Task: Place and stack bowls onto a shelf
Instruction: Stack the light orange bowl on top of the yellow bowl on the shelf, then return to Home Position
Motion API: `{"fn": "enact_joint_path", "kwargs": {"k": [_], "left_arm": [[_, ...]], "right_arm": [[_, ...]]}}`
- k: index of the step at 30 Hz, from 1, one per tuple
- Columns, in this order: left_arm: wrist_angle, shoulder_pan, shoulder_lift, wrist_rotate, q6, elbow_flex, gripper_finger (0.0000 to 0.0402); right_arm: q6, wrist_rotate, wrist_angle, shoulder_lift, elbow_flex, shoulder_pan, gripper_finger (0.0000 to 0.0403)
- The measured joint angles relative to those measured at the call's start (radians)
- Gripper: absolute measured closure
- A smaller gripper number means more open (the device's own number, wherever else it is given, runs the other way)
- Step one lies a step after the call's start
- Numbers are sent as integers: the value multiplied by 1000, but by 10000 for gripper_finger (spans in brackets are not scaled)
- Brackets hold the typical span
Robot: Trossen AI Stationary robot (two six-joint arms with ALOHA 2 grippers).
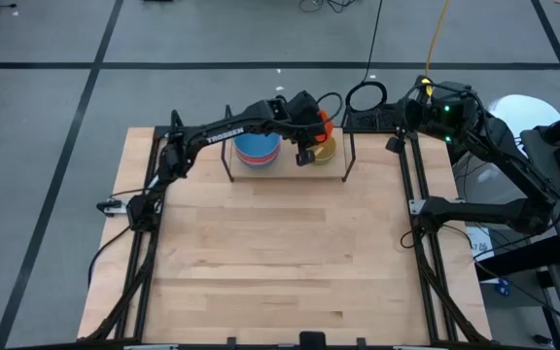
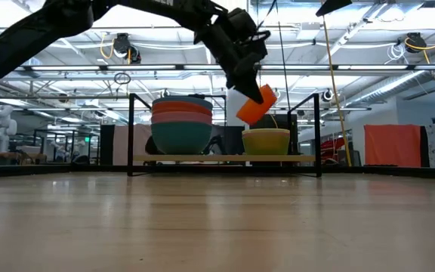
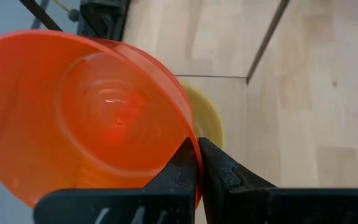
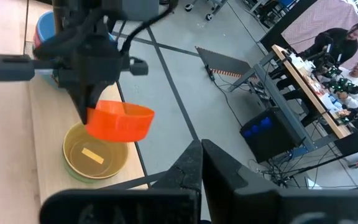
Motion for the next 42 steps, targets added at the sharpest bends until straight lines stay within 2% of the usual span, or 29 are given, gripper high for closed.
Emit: {"fn": "enact_joint_path", "kwargs": {"k": [14,18,23,27,34,42], "left_arm": [[-18,0,94,-1,45,-1,397],[-3,-5,90,-9,55,-1,373],[-15,-25,90,-159,24,0,347],[-17,-46,89,-204,40,0,328],[-26,-91,44,-218,33,0,301],[-32,-128,-47,-242,7,0,298]], "right_arm": [[0,0,0,0,0,0,403],[-1,0,0,0,0,0,403],[-3,0,-2,0,0,0,403],[-2,0,-14,0,0,0,403],[5,-4,-25,0,0,0,403],[8,-8,-23,0,0,0,403]]}}
